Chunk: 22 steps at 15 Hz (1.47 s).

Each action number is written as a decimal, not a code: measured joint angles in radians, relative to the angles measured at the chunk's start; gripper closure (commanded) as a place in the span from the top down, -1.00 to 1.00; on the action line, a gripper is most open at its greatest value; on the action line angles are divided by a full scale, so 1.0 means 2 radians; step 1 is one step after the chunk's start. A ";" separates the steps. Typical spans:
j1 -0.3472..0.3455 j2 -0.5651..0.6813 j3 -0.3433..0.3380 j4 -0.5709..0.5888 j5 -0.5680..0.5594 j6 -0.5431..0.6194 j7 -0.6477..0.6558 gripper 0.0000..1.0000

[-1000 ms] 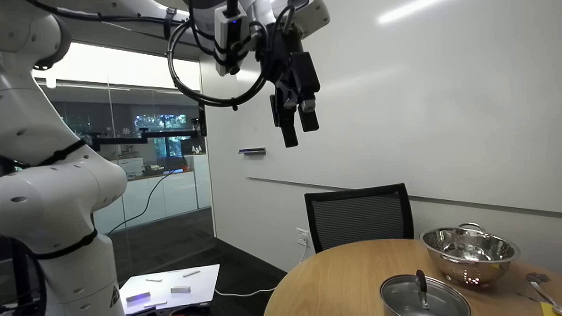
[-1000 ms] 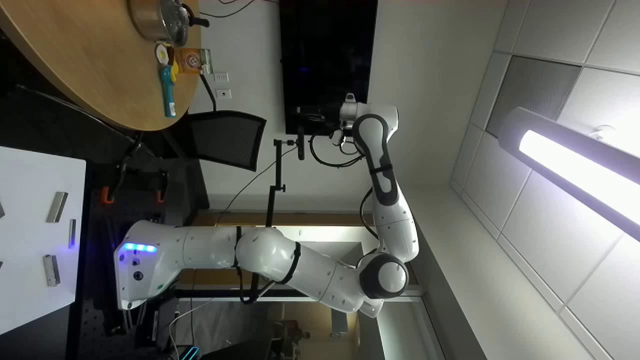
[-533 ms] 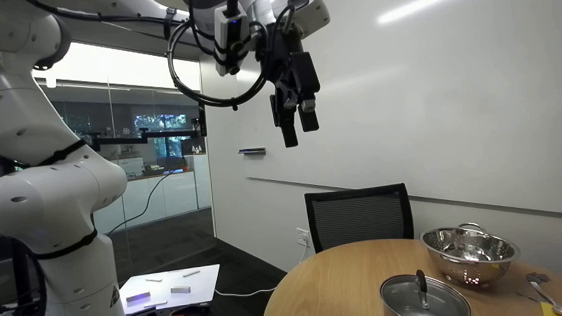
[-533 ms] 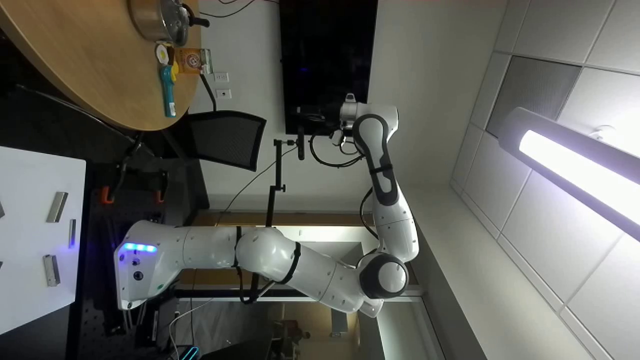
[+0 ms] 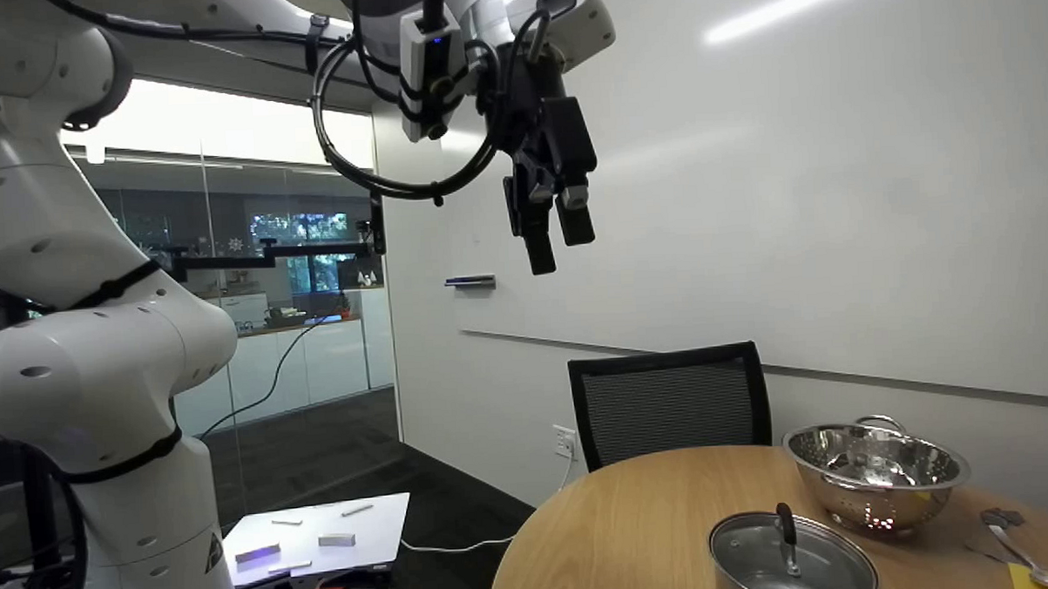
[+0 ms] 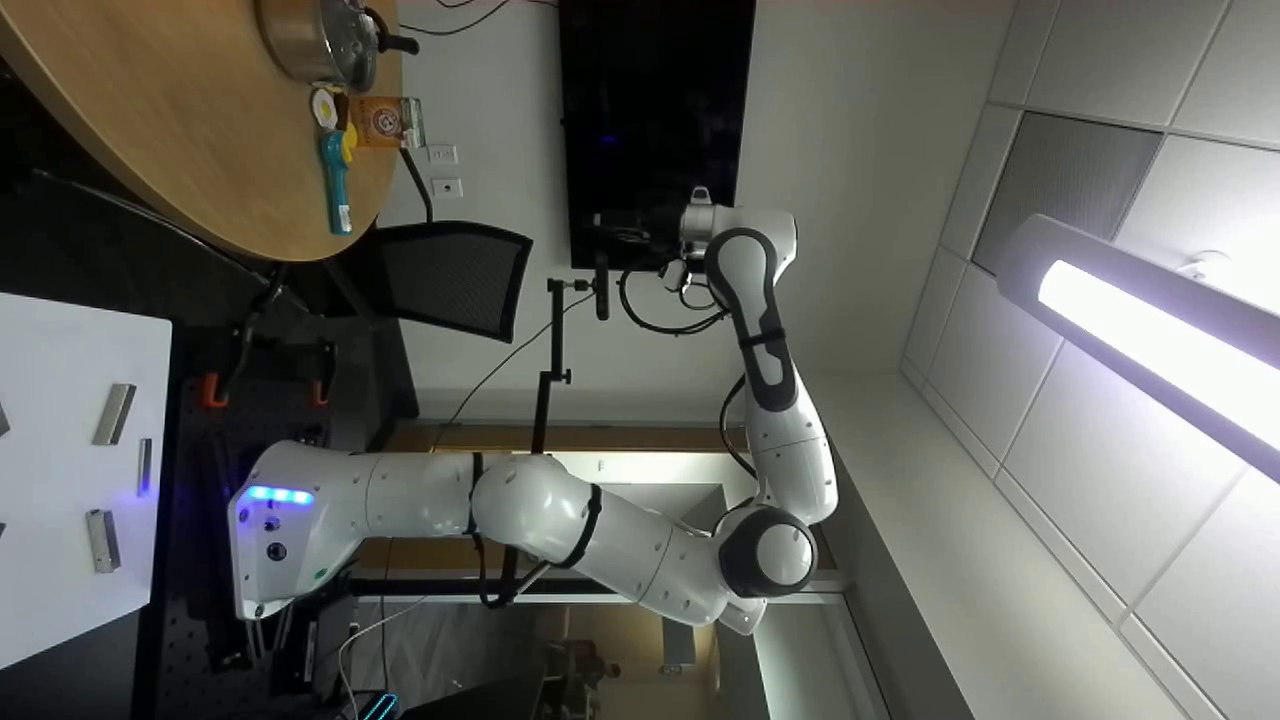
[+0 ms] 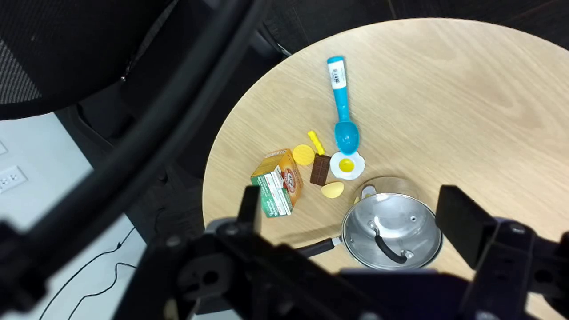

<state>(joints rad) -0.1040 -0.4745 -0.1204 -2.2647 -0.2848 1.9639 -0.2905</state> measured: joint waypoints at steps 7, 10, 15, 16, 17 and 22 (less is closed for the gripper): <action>0.003 0.026 0.001 0.030 0.000 0.006 0.002 1.00; 0.009 0.070 0.003 0.079 0.000 0.013 -0.006 1.00; 0.030 0.163 0.004 0.177 0.017 0.018 -0.080 1.00; 0.033 0.183 0.004 0.197 0.028 0.022 -0.103 1.00; 0.036 0.202 0.004 0.216 0.043 0.026 -0.126 1.00; 0.034 0.283 0.008 0.296 0.131 0.031 -0.255 1.00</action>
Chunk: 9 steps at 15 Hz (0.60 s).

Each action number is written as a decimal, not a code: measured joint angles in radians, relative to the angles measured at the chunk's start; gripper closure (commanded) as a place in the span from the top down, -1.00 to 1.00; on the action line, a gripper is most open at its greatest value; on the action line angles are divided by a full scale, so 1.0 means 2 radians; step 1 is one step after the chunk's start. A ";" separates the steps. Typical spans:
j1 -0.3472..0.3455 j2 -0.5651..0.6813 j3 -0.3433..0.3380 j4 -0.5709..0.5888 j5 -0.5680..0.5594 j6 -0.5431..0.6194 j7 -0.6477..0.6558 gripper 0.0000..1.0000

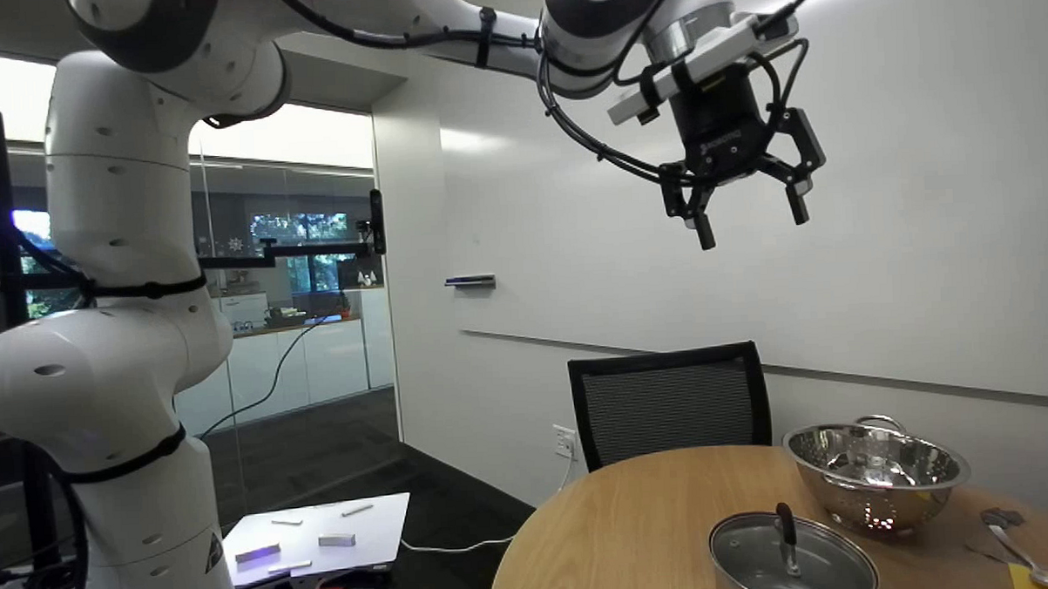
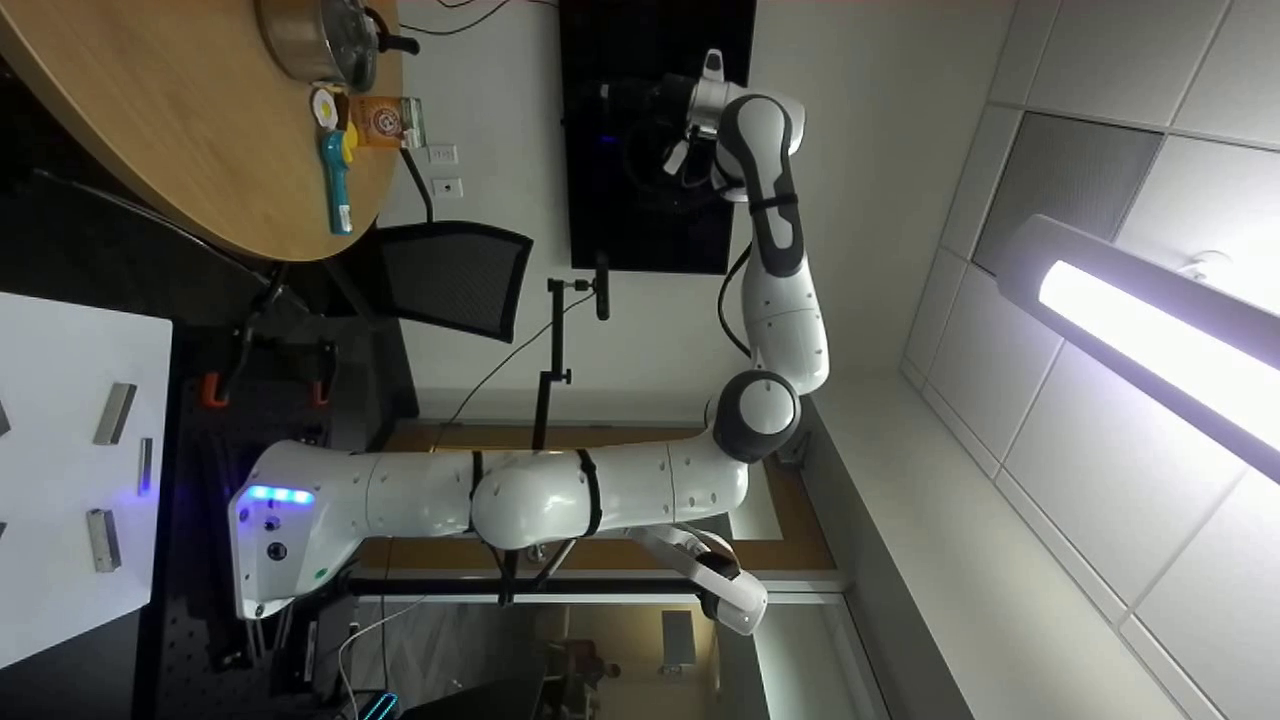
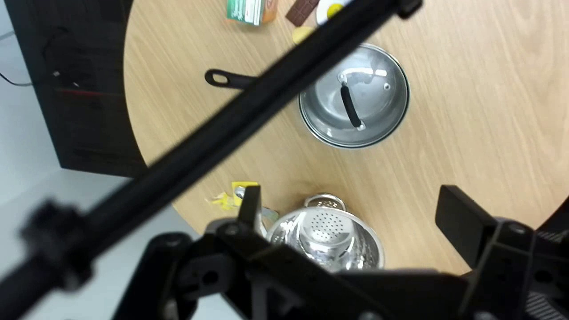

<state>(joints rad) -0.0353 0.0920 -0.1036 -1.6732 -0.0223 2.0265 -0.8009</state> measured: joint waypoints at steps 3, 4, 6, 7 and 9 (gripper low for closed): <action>-0.012 0.041 0.013 0.034 0.053 -0.007 -0.081 1.00; -0.018 0.053 0.019 0.045 0.064 -0.016 -0.111 1.00; -0.026 0.075 0.029 0.063 0.068 -0.040 -0.162 1.00; -0.028 0.084 0.032 0.071 0.066 -0.052 -0.180 1.00; -0.029 0.099 0.037 0.085 0.051 -0.065 -0.198 1.00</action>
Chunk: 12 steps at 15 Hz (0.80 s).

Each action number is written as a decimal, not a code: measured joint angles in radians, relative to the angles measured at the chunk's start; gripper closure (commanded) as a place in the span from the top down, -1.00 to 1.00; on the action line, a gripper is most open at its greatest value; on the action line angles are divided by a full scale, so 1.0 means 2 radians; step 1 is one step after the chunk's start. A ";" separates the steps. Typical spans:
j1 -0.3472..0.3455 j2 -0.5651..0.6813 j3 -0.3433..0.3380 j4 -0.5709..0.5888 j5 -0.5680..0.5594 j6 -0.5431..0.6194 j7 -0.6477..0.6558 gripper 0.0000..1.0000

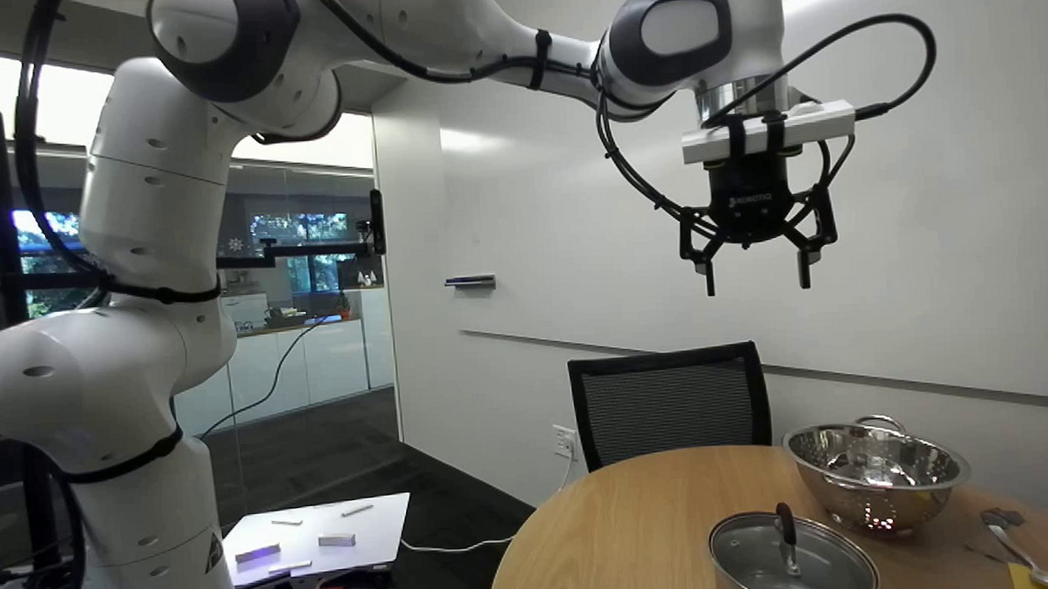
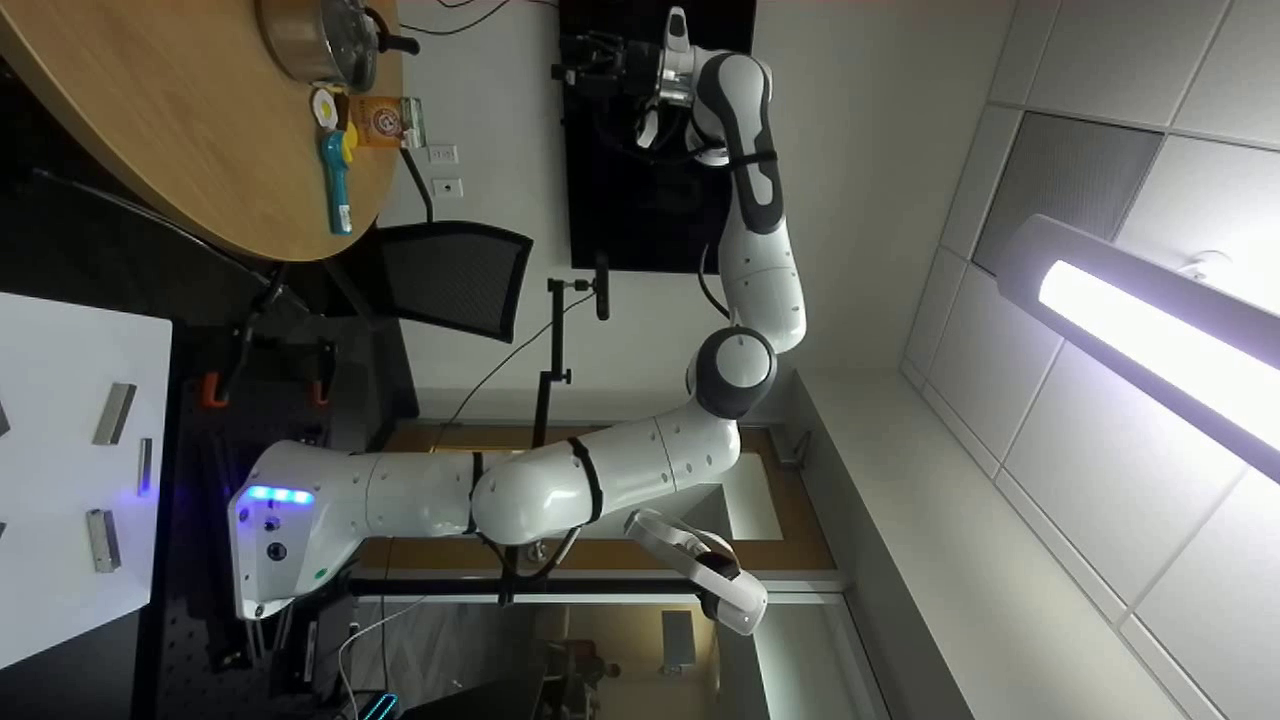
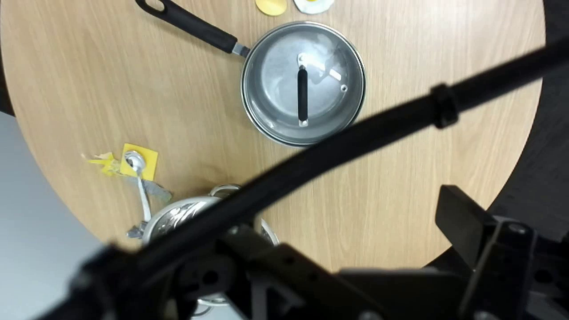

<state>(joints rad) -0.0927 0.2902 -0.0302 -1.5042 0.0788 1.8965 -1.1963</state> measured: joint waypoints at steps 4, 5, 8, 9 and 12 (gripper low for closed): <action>0.004 0.009 0.003 0.007 -0.034 0.001 0.001 1.00; 0.004 0.009 0.003 0.007 -0.034 0.001 0.001 1.00; 0.003 0.010 0.004 0.008 -0.031 0.001 0.001 1.00; 0.002 0.012 0.004 0.008 -0.028 0.002 0.001 1.00; -0.005 0.027 0.005 0.009 -0.026 0.017 0.001 1.00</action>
<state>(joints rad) -0.1024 0.3450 -0.0195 -1.4862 0.0263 1.9304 -1.1948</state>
